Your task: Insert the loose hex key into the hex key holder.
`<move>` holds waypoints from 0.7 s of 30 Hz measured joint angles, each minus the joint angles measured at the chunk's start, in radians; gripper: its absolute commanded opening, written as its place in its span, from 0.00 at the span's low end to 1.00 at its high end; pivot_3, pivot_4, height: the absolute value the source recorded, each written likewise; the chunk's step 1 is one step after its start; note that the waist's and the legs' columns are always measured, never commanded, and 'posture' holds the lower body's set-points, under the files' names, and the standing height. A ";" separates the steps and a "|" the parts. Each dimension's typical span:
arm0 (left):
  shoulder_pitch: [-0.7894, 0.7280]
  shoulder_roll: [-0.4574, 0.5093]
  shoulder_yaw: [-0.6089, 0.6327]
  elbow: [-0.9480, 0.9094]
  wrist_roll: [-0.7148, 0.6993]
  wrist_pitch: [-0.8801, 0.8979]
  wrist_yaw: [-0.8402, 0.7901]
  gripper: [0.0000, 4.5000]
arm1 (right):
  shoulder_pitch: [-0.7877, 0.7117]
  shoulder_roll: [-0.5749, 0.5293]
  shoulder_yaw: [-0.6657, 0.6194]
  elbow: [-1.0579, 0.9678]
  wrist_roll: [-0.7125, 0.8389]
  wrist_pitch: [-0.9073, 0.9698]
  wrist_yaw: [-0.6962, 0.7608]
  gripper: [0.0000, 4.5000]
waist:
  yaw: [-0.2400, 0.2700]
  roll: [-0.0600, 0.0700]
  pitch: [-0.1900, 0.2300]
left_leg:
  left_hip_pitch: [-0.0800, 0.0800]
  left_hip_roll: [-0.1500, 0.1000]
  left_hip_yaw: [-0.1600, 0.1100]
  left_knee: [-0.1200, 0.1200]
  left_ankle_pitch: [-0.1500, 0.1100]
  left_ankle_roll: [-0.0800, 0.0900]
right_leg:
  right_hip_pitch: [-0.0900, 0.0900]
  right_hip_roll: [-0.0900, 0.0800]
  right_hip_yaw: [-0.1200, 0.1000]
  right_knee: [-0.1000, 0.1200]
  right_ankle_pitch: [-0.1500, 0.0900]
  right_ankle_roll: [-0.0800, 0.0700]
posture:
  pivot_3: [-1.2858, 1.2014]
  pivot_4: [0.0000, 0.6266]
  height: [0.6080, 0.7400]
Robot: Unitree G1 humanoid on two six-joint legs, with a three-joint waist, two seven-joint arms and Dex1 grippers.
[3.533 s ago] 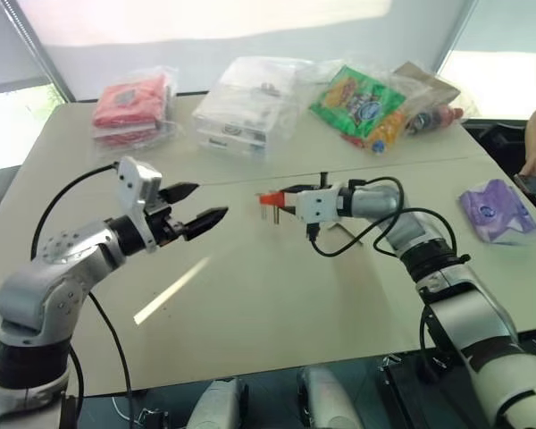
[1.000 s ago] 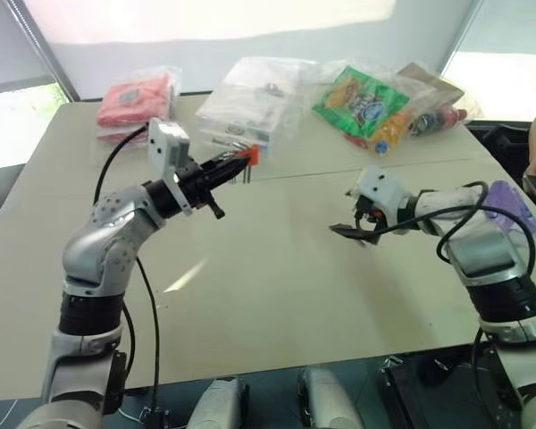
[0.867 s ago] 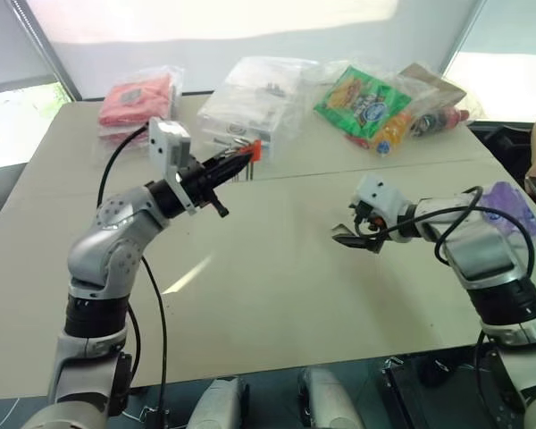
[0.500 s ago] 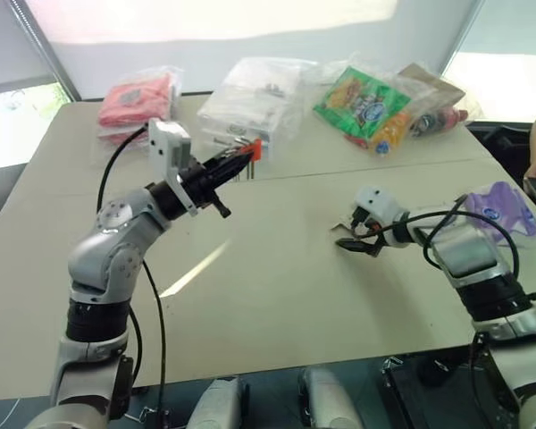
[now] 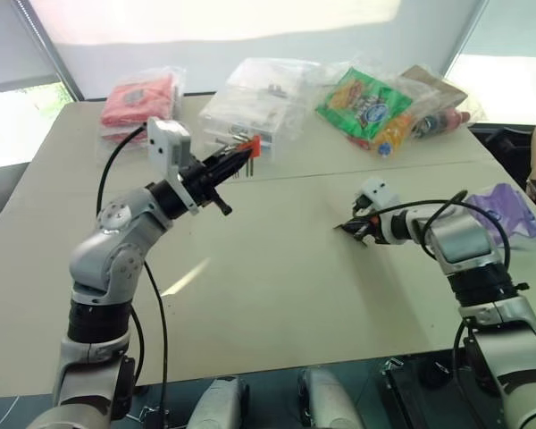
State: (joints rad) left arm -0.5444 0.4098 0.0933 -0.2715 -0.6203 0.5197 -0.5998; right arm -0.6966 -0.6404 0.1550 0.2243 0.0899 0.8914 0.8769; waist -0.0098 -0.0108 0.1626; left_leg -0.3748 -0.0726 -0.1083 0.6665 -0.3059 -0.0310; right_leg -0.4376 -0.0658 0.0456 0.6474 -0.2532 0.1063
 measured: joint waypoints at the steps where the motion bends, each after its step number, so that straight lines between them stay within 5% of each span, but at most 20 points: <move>1: 0.000 0.000 0.000 0.000 0.000 0.000 0.000 0.00 | 0.001 0.003 -0.005 -0.001 0.004 0.003 -0.005 0.00 | 0.000 0.000 0.000 | 0.000 0.000 0.000 0.000 0.000 0.000 | 0.000 0.000 0.000 0.000 0.000 0.000 | 0.52 0.24 1.00; 12: -0.024 -0.011 -0.002 0.024 -0.001 0.002 -0.007 0.00 | -0.042 0.411 -0.306 -0.168 0.165 -0.574 -0.342 0.00 | -0.009 0.000 0.000 | -0.002 0.001 0.001 -0.002 0.000 0.000 | -0.005 0.001 0.001 0.003 0.000 0.000 | 0.52 0.24 1.00; 21: -0.092 -0.033 -0.010 0.091 0.009 -0.007 -0.010 0.00 | -0.062 0.645 -0.235 -0.282 0.260 -0.755 -0.416 0.00 | -0.010 0.001 0.000 | -0.001 0.000 0.000 -0.001 0.000 -0.001 | -0.004 0.000 0.000 0.003 0.000 0.000 | 0.52 0.24 1.00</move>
State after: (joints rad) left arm -0.6363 0.3764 0.0828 -0.1804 -0.6111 0.5129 -0.6094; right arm -0.7584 0.0043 -0.0801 -0.0574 0.3499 0.1362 0.4604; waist -0.0199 -0.0102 0.1627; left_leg -0.3760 -0.0729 -0.1084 0.6653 -0.3055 -0.0318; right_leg -0.4420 -0.0654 0.0458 0.6502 -0.2531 0.1065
